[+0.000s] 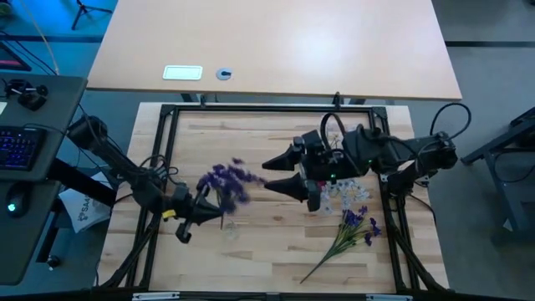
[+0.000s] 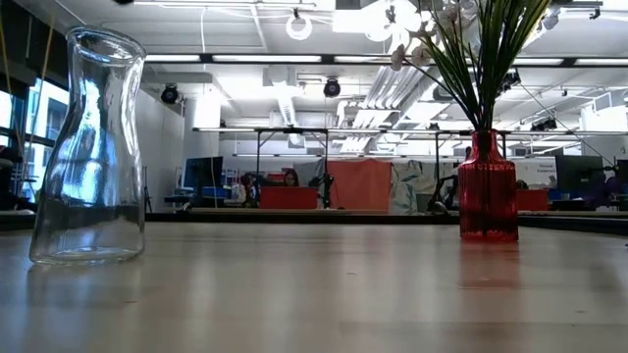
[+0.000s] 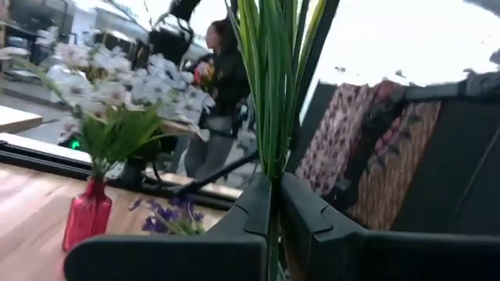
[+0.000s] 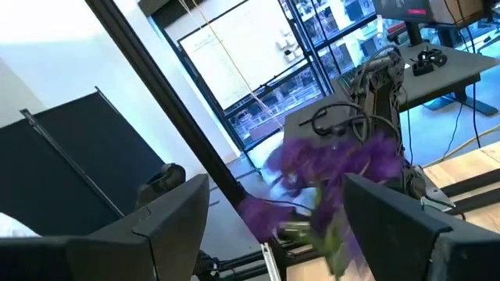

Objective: Sort flowers into vase by color
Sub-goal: Put the top violet flowers into the transparent vase

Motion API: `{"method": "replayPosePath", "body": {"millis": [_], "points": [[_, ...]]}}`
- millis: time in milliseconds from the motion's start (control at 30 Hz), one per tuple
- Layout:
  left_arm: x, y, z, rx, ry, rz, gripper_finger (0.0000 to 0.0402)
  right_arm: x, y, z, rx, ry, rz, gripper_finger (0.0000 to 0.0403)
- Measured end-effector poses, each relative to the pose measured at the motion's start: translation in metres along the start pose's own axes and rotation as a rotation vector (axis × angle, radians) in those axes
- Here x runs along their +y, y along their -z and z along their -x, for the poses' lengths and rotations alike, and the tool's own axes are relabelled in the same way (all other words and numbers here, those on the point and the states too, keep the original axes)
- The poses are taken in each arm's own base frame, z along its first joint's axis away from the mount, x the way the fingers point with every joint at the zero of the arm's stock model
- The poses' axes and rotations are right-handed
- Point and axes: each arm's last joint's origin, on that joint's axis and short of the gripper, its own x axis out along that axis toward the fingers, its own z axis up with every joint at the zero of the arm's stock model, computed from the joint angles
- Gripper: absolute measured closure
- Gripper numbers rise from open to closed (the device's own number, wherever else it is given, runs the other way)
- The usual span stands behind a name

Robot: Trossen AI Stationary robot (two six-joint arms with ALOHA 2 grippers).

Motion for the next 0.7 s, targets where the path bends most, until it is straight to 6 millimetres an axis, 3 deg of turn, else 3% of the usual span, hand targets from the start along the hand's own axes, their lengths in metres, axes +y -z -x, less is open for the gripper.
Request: {"method": "replayPosePath", "body": {"millis": [267, 700], "points": [[0.034, 0.018, 0.042, -0.226, -0.033, 0.101, 0.0401, 0.002, -0.002, 0.000, -0.006, -0.036, 0.001, 0.0116], [0.026, 0.046, 0.016, -0.097, -0.079, 0.053, 0.0401, -0.001, -0.003, 0.000, -0.002, -0.044, 0.027, 0.0116]]}}
